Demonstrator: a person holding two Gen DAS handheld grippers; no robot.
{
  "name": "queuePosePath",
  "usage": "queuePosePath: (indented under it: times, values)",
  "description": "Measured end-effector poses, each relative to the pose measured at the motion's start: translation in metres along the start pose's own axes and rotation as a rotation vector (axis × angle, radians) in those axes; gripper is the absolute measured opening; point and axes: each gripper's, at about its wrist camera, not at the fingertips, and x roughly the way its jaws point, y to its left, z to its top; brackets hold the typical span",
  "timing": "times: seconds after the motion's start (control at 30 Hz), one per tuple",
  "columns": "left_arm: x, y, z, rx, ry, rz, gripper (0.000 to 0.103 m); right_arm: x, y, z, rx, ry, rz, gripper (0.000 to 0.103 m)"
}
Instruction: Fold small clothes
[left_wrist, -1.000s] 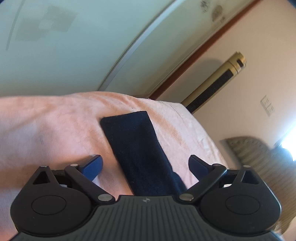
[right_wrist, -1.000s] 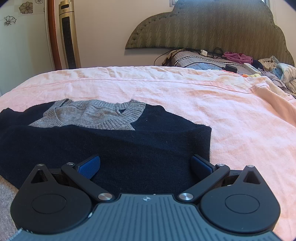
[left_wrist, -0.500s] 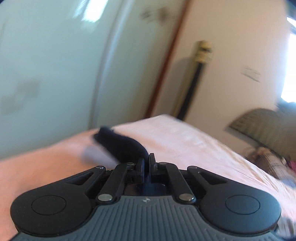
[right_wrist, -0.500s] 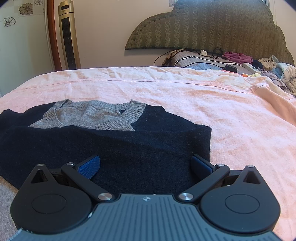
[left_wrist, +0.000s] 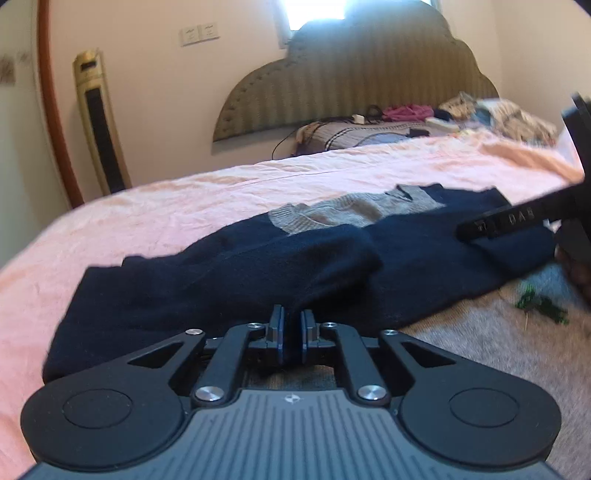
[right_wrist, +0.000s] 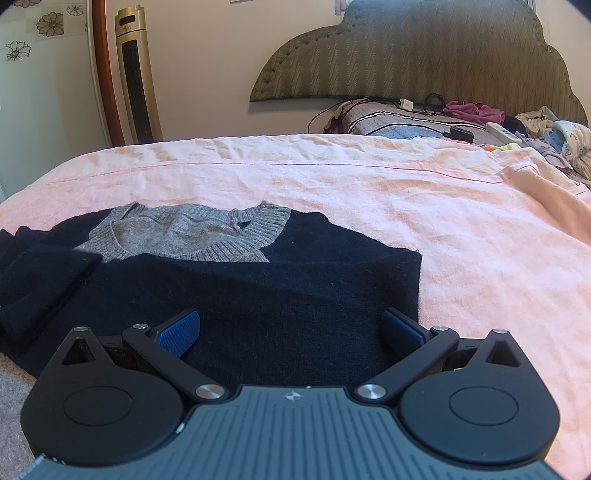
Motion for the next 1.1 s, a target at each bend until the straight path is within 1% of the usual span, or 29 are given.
queuePosePath:
  times: [0.03, 0.1, 0.13, 0.17, 0.23, 0.27, 0.3, 0.33, 0.37, 0.4, 0.43, 0.47, 0.5, 0.53, 0.6, 0.67, 0.7, 0.73, 0.77, 0.8, 0.9, 0.93, 1.1]
  values:
    - [-0.001, 0.007, -0.002, -0.038, -0.003, -0.02, 0.015, 0.0, 0.0, 0.0, -0.001, 0.0, -0.001, 0.103]
    - [-0.006, 0.025, -0.003, -0.13, -0.036, -0.061, 0.029, 0.0, 0.001, 0.0, -0.008, 0.003, -0.007, 0.103]
    - [-0.01, 0.034, -0.006, -0.187, -0.063, -0.058, 0.049, 0.0, 0.002, 0.0, -0.015, 0.005, -0.013, 0.103]
    - [-0.015, 0.039, -0.006, -0.247, -0.105, -0.038, 0.076, 0.0, 0.004, 0.0, -0.025, 0.009, -0.019, 0.103]
    - [-0.028, 0.056, -0.014, -0.364, -0.247, 0.0, 0.098, -0.002, 0.008, 0.004, -0.029, 0.021, -0.047, 0.103]
    - [-0.036, 0.063, -0.02, -0.409, -0.308, 0.012, 0.101, -0.006, 0.012, 0.009, -0.005, 0.032, -0.07, 0.103]
    - [-0.041, 0.067, -0.022, -0.448, -0.348, 0.03, 0.101, -0.013, 0.017, 0.014, 0.032, 0.025, -0.057, 0.103]
    - [-0.043, 0.073, -0.024, -0.48, -0.364, 0.052, 0.101, -0.024, 0.022, 0.019, 0.087, 0.001, 0.016, 0.103]
    - [-0.042, 0.079, -0.024, -0.511, -0.362, 0.079, 0.101, -0.032, 0.027, 0.024, 0.139, -0.009, 0.112, 0.103]
    - [-0.039, 0.085, -0.024, -0.549, -0.343, 0.107, 0.101, -0.036, 0.033, 0.029, 0.2, 0.009, 0.231, 0.103]
    - [-0.037, 0.091, -0.025, -0.59, -0.319, 0.121, 0.101, -0.034, 0.039, 0.034, 0.257, 0.047, 0.335, 0.103]
    - [-0.034, 0.1, -0.026, -0.644, -0.293, 0.122, 0.101, -0.03, 0.046, 0.037, 0.305, 0.094, 0.418, 0.102]
    - [-0.032, 0.108, -0.028, -0.695, -0.277, 0.114, 0.101, -0.022, 0.054, 0.04, 0.342, 0.144, 0.474, 0.099]
    - [-0.029, 0.115, -0.031, -0.743, -0.265, 0.106, 0.101, -0.014, 0.062, 0.041, 0.364, 0.196, 0.505, 0.097]
    - [-0.026, 0.126, -0.036, -0.818, -0.242, 0.102, 0.101, 0.004, 0.076, 0.042, 0.382, 0.278, 0.526, 0.089]
    - [-0.021, 0.132, -0.039, -0.864, -0.223, 0.092, 0.101, 0.018, 0.09, 0.039, 0.376, 0.333, 0.506, 0.071]
    - [-0.022, 0.134, -0.04, -0.874, -0.222, 0.09, 0.101, 0.023, 0.097, 0.039, 0.366, 0.346, 0.496, 0.063]
    - [-0.023, 0.134, -0.041, -0.876, -0.225, 0.09, 0.101, 0.024, 0.103, 0.039, 0.355, 0.344, 0.492, 0.059]
    - [-0.023, 0.133, -0.04, -0.873, -0.228, 0.091, 0.101, 0.024, 0.108, 0.04, 0.344, 0.342, 0.5, 0.051]
    - [-0.023, 0.133, -0.04, -0.869, -0.228, 0.091, 0.101, 0.026, 0.113, 0.041, 0.333, 0.345, 0.507, 0.048]
    - [-0.025, 0.131, -0.042, -0.868, -0.228, 0.09, 0.101, 0.029, 0.122, 0.041, 0.279, 0.338, 0.467, 0.032]
    - [-0.025, 0.131, -0.04, -0.871, -0.229, 0.089, 0.101, 0.029, 0.123, 0.041, 0.27, 0.335, 0.458, 0.017]
    - [-0.024, 0.131, -0.039, -0.874, -0.231, 0.086, 0.101, 0.012, 0.111, 0.054, 0.242, 0.273, 0.506, 0.014]
